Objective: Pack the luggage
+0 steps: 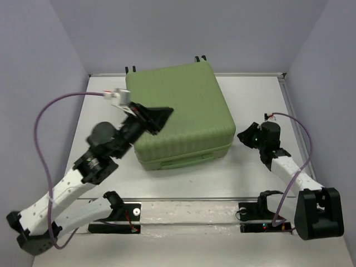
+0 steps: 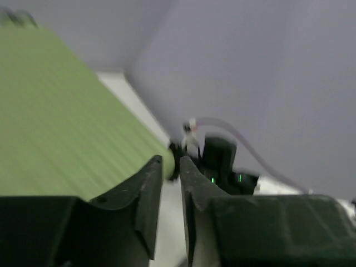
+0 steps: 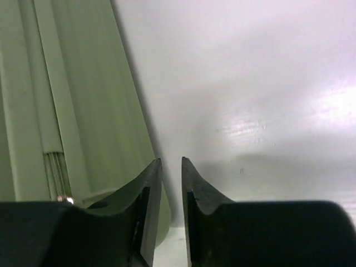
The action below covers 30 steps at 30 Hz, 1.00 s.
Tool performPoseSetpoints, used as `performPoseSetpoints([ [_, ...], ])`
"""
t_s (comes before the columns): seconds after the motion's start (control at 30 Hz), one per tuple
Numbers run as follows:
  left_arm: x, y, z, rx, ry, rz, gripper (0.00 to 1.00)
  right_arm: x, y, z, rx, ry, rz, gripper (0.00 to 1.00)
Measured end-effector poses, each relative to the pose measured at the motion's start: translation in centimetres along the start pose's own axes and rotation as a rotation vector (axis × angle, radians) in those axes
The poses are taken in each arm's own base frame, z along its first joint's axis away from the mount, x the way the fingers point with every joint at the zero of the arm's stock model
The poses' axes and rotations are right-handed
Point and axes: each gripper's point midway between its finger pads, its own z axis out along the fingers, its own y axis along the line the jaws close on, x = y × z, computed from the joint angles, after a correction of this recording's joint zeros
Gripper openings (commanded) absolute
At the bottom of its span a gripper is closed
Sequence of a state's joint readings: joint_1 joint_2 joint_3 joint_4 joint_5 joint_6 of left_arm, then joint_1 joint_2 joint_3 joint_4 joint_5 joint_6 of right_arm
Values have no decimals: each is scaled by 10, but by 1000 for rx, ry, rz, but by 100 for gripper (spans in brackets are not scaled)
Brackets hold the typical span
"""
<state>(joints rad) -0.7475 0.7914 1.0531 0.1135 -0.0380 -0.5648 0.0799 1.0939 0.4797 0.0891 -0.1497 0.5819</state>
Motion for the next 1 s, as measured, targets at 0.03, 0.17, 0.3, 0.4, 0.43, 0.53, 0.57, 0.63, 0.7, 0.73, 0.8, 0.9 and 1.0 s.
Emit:
performPoseSetpoints([
  [0.03,45,0,4,-14,97,-14,26,5,-3,-3,2,2,11,16],
  [0.17,203,-11,-16,-35,460,43,26,25,-8,-12,-21,19,48,13],
  [0.3,313,20,-61,-123,703,127,23,53,0,-12,-101,95,61,12],
  [0.4,335,54,-77,-218,729,140,22,68,18,-11,-183,138,25,12],
  [0.43,338,61,-79,-241,723,135,22,68,20,-10,-193,132,21,12],
  [0.53,340,67,-79,-263,689,97,22,67,35,-5,-241,106,-11,11],
  [0.57,341,70,-79,-271,680,85,22,67,38,-4,-252,102,-15,11],
  [0.63,344,77,-83,-300,665,60,22,76,58,-2,-307,106,-47,11],
  [0.7,347,90,-89,-347,652,45,22,90,72,0,-338,135,-63,12],
  [0.73,348,99,-95,-373,648,42,22,97,80,1,-357,154,-72,12],
  [0.8,344,116,-108,-435,630,32,24,116,97,1,-399,211,-83,12],
  [0.9,331,126,-116,-480,584,4,28,136,111,-1,-437,278,-93,13],
  [1.0,309,127,-116,-491,503,-65,30,141,111,-5,-434,292,-120,16],
])
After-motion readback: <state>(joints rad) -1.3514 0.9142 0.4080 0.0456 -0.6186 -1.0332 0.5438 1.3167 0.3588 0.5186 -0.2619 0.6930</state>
